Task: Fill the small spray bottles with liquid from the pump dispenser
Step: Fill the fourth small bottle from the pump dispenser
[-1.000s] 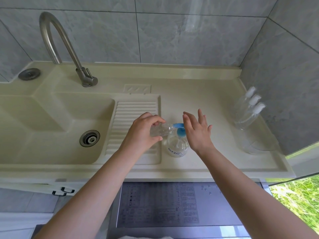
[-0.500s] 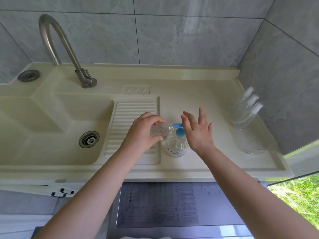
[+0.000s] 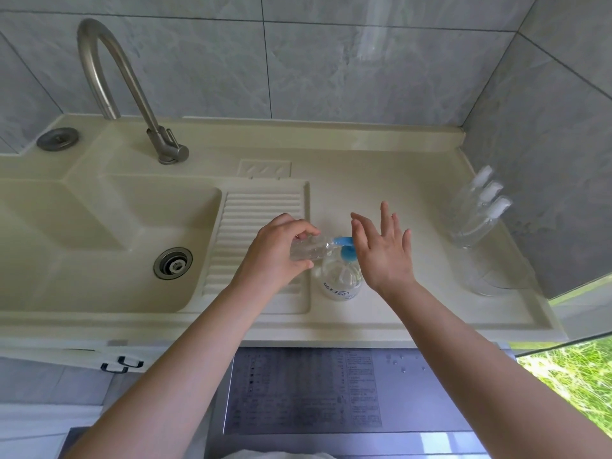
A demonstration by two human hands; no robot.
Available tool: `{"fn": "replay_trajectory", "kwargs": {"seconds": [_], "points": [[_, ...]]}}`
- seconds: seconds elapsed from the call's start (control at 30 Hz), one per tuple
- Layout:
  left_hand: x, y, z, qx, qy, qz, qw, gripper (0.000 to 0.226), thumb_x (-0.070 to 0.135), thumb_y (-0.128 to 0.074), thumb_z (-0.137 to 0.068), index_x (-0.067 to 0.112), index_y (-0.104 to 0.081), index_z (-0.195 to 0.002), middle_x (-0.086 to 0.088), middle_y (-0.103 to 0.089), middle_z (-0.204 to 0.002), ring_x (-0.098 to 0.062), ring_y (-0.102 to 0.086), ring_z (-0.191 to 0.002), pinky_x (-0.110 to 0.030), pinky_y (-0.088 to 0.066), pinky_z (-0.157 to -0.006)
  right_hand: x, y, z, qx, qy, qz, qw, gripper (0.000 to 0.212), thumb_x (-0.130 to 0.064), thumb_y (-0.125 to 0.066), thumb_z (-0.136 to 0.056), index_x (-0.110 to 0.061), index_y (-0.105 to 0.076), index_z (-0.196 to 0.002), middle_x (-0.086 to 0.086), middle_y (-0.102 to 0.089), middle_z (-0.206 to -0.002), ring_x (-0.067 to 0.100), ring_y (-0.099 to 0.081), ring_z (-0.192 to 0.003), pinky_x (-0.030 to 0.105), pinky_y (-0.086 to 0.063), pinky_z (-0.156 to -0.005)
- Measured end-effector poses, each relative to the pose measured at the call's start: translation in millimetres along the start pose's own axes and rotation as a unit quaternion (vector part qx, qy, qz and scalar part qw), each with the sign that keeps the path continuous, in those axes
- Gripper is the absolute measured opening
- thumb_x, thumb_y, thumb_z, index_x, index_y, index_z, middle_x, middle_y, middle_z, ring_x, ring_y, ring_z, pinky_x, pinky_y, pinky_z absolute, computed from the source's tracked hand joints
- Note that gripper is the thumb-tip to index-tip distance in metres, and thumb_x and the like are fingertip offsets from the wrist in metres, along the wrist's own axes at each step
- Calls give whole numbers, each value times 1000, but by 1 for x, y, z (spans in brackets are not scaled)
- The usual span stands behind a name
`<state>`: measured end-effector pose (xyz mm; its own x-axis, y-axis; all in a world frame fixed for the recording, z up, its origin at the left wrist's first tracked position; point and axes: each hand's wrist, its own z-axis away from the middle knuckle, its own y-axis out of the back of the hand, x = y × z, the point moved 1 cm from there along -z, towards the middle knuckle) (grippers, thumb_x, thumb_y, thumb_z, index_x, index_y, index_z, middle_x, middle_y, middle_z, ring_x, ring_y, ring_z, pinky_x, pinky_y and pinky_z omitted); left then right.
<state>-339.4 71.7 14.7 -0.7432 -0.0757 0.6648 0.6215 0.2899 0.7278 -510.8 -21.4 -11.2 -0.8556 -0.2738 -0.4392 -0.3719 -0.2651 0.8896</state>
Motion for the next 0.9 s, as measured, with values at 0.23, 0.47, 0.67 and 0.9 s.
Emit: {"fn": "replay_trajectory", "kwargs": {"seconds": [0.23,0.47,0.67,0.9], "points": [[-1,2,0,-2,1,-2,1000,54,11,-91,-60,29,-71,-107,8,-59,-98,-5,-58,-89,-14,-45,-85,1,0,-1,10,-26,-93,995,60,-61,-17,-101,-36,-32,-154,3,5,-168,25,8,-155,51,9,-121],[0,2,-2,-4,4,7,1000,54,8,-90,-60,26,-72,-107,7,-59,-98,-4,-57,-87,-1,-37,-81,-2,-2,5,11,-1,-18,1000,68,-51,1,-92,-40,-29,-153,8,7,-168,30,6,-154,53,1,-122],[0,2,0,1,2,8,1000,55,7,-90,-59,26,-72,-107,8,-59,-98,-6,-58,-89,-20,-47,-88,-3,-2,3,11,-32,-91,995,56,-58,-17,-102,-40,-37,-151,3,4,-168,25,4,-155,51,8,-122],[0,1,-1,-3,8,8,1000,54,7,-90,-60,26,-72,-107,7,-59,-98,-7,-57,-90,-17,-44,-86,0,-5,4,15,-16,5,1000,49,-29,-16,-106,-35,-27,-154,14,8,-167,36,5,-153,56,-1,-121]]}}
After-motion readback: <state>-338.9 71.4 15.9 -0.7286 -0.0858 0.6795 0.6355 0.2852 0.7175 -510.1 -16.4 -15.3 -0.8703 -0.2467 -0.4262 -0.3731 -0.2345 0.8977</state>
